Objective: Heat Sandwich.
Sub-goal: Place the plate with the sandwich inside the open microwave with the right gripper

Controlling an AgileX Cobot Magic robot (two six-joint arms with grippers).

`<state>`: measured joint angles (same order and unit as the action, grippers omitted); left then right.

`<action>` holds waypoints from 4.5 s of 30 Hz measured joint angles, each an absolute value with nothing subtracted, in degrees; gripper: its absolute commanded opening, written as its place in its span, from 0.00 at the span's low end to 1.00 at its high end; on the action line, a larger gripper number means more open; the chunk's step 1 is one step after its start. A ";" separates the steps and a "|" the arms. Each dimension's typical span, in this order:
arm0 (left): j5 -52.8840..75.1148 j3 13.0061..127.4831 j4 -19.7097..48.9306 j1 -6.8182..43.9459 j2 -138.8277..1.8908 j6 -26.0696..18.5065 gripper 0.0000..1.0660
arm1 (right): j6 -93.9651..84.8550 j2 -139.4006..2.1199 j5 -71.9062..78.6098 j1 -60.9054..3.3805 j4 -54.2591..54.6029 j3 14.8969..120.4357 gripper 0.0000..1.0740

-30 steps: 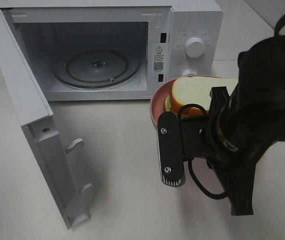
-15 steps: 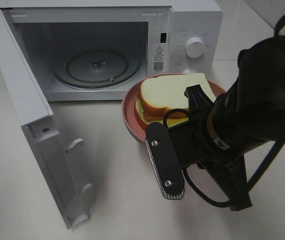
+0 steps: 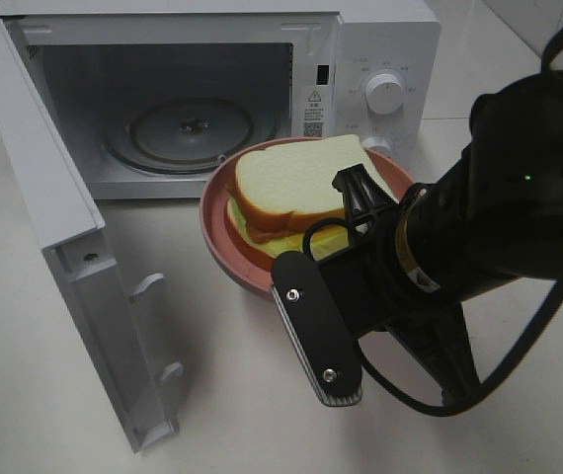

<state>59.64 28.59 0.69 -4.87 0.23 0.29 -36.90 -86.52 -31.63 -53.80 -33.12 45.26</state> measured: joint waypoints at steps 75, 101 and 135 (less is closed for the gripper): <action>59.64 28.59 0.69 -4.87 0.23 0.29 0.91 | -84.57 -108.86 -31.97 -44.00 -8.19 74.71 0.00; 59.64 28.59 0.69 -4.87 0.23 0.29 0.91 | -78.61 -123.47 -42.17 -43.26 -10.03 101.13 0.00; 59.64 28.59 0.63 -4.87 0.23 0.29 0.91 | -74.94 -135.91 -42.69 -38.62 -9.80 117.97 0.01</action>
